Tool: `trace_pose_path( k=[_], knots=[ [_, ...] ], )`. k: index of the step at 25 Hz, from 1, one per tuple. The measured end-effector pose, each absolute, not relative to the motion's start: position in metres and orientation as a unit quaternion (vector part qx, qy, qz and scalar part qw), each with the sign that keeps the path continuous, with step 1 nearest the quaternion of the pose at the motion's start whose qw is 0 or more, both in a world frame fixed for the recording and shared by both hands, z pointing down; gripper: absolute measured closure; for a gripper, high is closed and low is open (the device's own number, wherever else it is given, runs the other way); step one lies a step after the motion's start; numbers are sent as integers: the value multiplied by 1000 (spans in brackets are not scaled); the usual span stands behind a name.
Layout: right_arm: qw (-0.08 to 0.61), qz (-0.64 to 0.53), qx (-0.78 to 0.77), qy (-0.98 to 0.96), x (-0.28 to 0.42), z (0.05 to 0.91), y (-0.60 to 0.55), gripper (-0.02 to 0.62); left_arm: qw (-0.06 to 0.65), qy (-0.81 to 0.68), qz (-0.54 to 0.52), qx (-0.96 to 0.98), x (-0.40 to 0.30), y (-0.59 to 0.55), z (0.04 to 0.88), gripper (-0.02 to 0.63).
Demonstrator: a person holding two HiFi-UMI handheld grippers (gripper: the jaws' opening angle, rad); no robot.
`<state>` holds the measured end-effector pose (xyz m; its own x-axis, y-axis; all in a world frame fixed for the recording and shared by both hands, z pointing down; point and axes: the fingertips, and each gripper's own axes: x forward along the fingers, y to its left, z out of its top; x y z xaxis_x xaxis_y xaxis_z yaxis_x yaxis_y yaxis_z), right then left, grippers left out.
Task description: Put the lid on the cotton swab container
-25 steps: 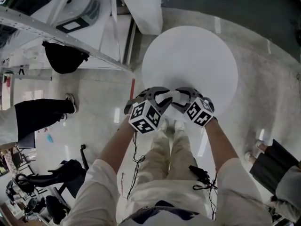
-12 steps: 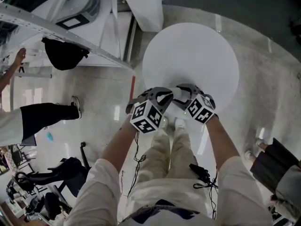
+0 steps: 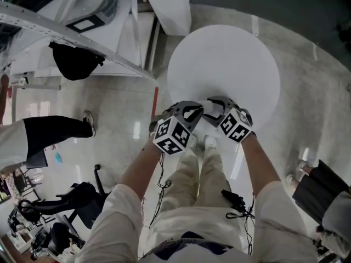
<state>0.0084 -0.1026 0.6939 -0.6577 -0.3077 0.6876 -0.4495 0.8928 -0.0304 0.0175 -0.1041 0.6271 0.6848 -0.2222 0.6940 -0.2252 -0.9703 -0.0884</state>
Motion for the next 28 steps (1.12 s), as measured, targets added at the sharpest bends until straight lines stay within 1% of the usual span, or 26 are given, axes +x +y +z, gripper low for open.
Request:
trace_pose_path(
  k=[4, 8, 12, 15, 18, 20, 23, 28],
  knots=[
    [360, 98, 210, -904, 9, 694, -101, 347, 9, -132, 372, 919, 17, -104, 626, 589],
    [369, 93, 209, -901, 11, 692, -101, 340, 35, -147, 366, 918, 18, -106, 624, 586],
    [340, 103, 233, -905, 14, 668, -108, 291, 56, -176, 337, 923, 16, -111, 606, 584],
    [312, 100, 265, -907, 25, 633, -109, 295, 68, -220, 296, 927, 7, -117, 574, 584],
    [269, 94, 317, -904, 45, 581, -112, 315, 72, -278, 247, 926, -12, -121, 527, 584],
    [232, 85, 358, -901, 60, 539, -113, 342, 60, -316, 219, 921, -29, -119, 492, 584],
    [170, 60, 413, -893, 78, 469, -113, 382, 17, -376, 174, 910, -52, -112, 428, 584],
    [63, 31, 499, -864, 91, 370, -84, 484, -45, -483, 59, 872, -82, -82, 324, 586]
  ],
)
